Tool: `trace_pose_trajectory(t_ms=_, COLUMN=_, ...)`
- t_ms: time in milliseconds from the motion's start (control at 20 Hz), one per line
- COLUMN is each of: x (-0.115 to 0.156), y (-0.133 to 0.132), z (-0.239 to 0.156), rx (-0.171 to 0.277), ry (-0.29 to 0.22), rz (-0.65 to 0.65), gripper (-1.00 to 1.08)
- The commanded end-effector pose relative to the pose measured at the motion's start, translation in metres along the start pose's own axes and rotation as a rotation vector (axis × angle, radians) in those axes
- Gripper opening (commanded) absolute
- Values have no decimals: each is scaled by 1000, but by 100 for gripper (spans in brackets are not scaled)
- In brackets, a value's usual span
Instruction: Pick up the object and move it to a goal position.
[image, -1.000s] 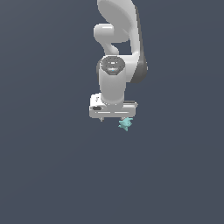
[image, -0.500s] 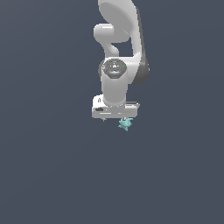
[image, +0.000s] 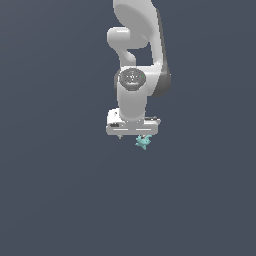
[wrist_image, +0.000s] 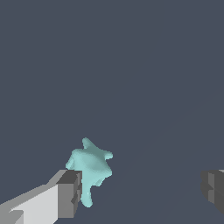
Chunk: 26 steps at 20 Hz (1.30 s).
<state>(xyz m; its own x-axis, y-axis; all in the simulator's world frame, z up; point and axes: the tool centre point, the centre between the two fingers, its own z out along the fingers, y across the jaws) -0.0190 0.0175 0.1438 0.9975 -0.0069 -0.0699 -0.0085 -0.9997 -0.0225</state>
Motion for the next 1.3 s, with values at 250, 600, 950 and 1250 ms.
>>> trace_pose_trajectory(t_ms=250, x=-5, y=-10, z=9, rx=-3, ry=9, rz=76, gripper=100)
trace_pose_trajectory(t_ms=600, x=-15, y=-25, z=23, rx=-7, ry=25, rz=202, gripper=100)
trace_pose_trajectory(t_ms=950, x=-29, y=-42, z=39, rx=-8, ry=46, rz=352, gripper=100)
trace_pose_trajectory(t_ms=1250, x=-39, y=-53, z=49, rx=-6, ry=61, rz=457, gripper=100)
